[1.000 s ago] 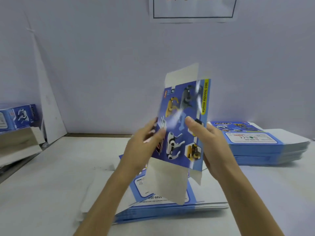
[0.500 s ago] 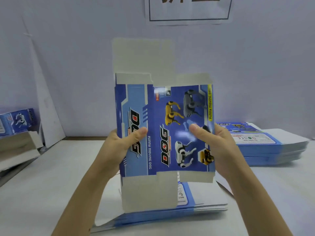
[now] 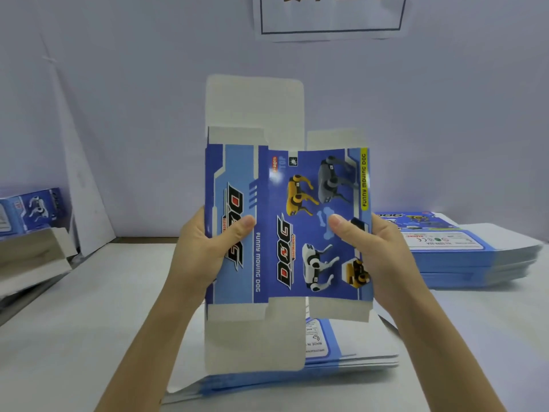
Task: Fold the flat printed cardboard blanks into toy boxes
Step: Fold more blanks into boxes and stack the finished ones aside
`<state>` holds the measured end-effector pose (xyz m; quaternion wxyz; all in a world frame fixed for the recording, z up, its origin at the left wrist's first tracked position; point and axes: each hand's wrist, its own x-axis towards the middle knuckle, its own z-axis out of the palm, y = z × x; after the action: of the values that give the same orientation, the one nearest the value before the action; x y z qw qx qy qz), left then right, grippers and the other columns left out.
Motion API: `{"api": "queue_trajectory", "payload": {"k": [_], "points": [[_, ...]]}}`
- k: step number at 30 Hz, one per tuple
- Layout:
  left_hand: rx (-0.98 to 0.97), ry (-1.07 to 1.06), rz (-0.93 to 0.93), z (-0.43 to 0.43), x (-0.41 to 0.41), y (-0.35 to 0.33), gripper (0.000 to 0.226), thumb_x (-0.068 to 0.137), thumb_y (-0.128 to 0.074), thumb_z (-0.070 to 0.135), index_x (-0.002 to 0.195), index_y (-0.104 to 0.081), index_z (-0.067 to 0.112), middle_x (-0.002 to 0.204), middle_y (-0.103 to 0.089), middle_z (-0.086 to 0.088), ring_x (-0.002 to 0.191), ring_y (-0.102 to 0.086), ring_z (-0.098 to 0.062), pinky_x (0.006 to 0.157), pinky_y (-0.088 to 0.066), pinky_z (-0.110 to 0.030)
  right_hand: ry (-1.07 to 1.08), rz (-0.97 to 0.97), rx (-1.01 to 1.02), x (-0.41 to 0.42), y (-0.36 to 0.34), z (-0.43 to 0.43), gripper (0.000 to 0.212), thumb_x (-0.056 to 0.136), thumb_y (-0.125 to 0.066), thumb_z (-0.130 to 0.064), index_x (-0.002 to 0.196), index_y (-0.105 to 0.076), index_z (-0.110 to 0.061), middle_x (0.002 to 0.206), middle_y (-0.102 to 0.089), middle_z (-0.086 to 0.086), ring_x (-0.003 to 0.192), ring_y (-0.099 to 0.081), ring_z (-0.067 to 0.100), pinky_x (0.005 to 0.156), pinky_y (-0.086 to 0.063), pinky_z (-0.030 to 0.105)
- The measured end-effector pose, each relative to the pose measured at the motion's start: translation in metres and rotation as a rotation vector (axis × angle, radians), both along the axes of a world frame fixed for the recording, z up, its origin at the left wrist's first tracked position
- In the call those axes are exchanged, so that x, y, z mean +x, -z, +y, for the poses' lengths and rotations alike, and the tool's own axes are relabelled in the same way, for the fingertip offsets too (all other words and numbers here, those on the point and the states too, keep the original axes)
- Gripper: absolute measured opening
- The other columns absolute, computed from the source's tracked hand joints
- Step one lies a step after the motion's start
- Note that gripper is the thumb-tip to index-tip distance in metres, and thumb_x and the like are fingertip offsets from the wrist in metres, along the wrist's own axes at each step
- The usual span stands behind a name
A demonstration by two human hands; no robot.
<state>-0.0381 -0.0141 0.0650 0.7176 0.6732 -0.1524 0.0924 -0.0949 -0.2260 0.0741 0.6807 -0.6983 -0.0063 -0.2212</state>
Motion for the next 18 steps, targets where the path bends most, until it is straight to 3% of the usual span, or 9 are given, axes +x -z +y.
{"api": "queue_trajectory", "payload": {"k": [1,3,5,8,14,18], "points": [[0.002,0.006,-0.001,-0.0003,-0.0007,-0.0002,0.039,0.066,-0.070,0.042,0.100,-0.056,0.029,0.090,-0.074,0.006,0.077,-0.073,-0.018,0.057,-0.060,-0.030,0.009,-0.018,-0.006,-0.0002,0.0000,0.0002,0.043,0.076,-0.069,-0.040,0.089,-0.064,0.000,0.089,-0.070,0.024,0.080,-0.063,0.046,0.060,-0.047,0.035],[0.014,0.039,0.005,-0.0021,-0.0017,-0.0015,0.044,0.066,-0.070,0.044,0.104,-0.056,0.027,0.093,-0.075,0.004,0.079,-0.074,-0.018,0.057,-0.059,-0.029,0.013,-0.039,-0.012,-0.0006,-0.0008,-0.0001,0.043,0.075,-0.069,-0.040,0.084,-0.064,0.001,0.076,-0.072,0.015,0.062,-0.066,0.025,0.048,-0.046,0.022],[0.017,0.030,0.005,-0.0030,-0.0022,-0.0022,0.044,0.066,-0.070,0.043,0.104,-0.056,0.027,0.094,-0.075,0.002,0.078,-0.074,-0.018,0.057,-0.059,-0.030,0.007,-0.038,-0.012,-0.0014,-0.0010,0.0003,0.030,0.082,-0.068,-0.033,0.078,-0.064,-0.003,0.066,-0.073,0.004,0.054,-0.065,0.010,0.043,-0.043,0.015],[0.032,-0.024,-0.024,0.0000,-0.0005,-0.0028,0.039,0.067,-0.070,0.042,0.101,-0.055,0.029,0.091,-0.074,0.004,0.078,-0.073,-0.017,0.059,-0.060,-0.032,-0.003,-0.069,-0.016,-0.0007,0.0012,0.0034,0.020,0.088,-0.065,-0.025,0.075,-0.063,-0.010,0.065,-0.073,-0.002,0.055,-0.068,0.007,0.045,-0.047,0.015],[0.046,-0.027,-0.034,0.0050,-0.0004,-0.0047,0.038,0.066,-0.069,0.043,0.099,-0.053,0.032,0.090,-0.073,0.004,0.075,-0.073,-0.015,0.052,-0.057,-0.025,-0.026,-0.059,0.032,-0.0007,0.0013,0.0088,0.020,0.088,-0.065,-0.022,0.069,-0.061,-0.016,0.058,-0.070,-0.006,0.048,-0.064,0.002,0.041,-0.043,0.011],[0.079,0.086,0.034,0.0052,-0.0021,-0.0057,0.054,0.066,-0.070,0.048,0.112,-0.054,0.023,0.099,-0.074,-0.001,0.081,-0.074,-0.021,0.061,-0.059,-0.033,-0.046,-0.023,0.051,-0.0026,-0.0006,0.0052,0.021,0.087,-0.066,-0.027,0.076,-0.064,-0.009,0.062,-0.072,-0.001,0.047,-0.063,0.004,0.041,-0.045,0.015]]}}
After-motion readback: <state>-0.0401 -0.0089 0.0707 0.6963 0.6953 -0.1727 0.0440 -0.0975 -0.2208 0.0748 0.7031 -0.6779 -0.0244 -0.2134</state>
